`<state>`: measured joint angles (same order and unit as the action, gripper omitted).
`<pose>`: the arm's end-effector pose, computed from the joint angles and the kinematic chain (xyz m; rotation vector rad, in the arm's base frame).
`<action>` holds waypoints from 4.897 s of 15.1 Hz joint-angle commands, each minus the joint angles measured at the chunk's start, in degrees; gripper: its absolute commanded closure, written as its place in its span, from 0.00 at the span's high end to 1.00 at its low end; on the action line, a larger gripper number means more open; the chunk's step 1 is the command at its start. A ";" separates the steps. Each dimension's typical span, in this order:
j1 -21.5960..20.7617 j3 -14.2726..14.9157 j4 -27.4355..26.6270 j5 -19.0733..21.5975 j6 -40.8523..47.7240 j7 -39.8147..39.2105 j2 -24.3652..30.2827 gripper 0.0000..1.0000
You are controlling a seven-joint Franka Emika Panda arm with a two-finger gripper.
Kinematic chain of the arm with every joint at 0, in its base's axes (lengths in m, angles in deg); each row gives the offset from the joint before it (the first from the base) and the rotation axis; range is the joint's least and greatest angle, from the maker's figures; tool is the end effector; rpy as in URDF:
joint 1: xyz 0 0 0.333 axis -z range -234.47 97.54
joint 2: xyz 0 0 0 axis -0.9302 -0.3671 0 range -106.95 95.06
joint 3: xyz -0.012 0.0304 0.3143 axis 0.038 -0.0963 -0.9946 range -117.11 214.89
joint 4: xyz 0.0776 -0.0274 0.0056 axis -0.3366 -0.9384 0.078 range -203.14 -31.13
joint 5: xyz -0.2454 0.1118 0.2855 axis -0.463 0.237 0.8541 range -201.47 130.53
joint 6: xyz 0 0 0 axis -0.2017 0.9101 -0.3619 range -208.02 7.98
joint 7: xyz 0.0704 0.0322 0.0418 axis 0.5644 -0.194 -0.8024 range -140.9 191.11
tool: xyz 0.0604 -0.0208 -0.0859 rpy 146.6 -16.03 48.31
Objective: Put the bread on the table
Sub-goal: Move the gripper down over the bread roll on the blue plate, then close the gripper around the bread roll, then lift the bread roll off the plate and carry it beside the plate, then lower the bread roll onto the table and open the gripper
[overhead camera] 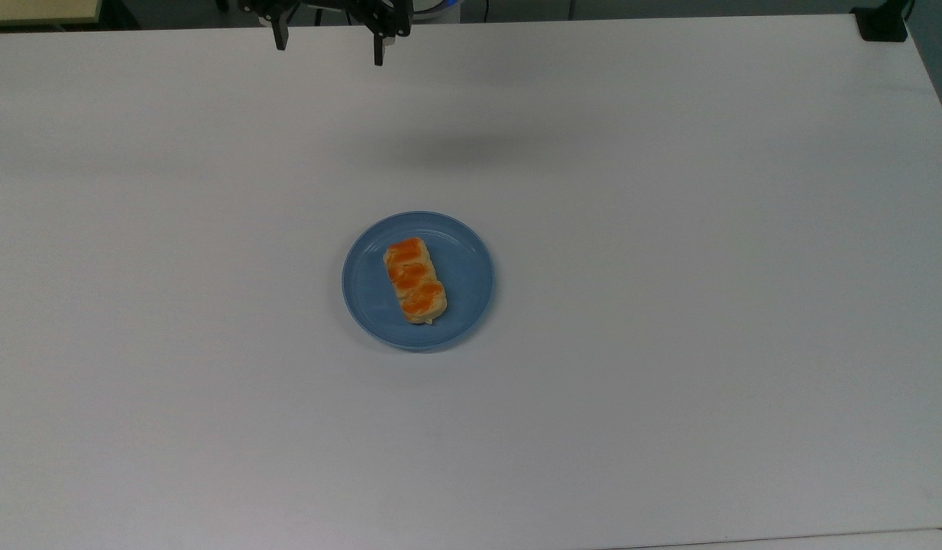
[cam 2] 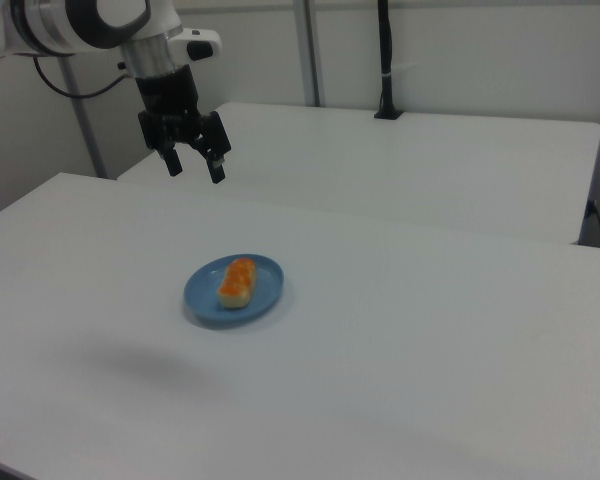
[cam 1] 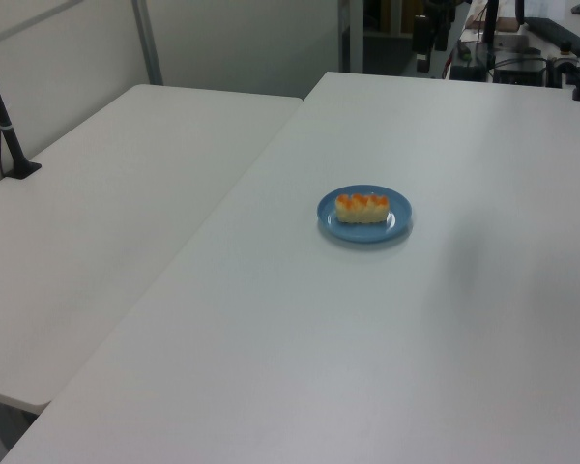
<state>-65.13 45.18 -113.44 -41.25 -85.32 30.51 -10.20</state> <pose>0.5817 -0.0081 0.6170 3.0439 -0.1303 0.0537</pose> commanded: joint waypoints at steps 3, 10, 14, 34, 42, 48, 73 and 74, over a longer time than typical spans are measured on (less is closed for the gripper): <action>-0.18 0.54 -0.53 1.83 2.48 0.05 1.09 1.00; -0.17 0.63 -0.53 1.92 2.39 -0.22 0.92 1.00; -0.88 0.19 -0.79 4.02 1.16 -0.74 -1.18 1.00; -5.80 0.28 -1.67 -0.89 -24.50 -3.82 -25.71 1.00; -5.89 0.45 -2.37 -1.86 -26.70 -4.08 -27.73 0.63; -5.71 0.45 -1.94 -1.69 -25.74 -4.17 -26.60 0.36; 12.66 0.81 -0.53 -4.50 -30.75 -17.97 -28.26 1.00; 12.66 0.81 -0.44 -4.41 -30.57 -17.97 -28.00 1.00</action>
<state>-52.28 45.86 -113.29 -44.79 -115.71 12.34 -39.61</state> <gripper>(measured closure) 0.211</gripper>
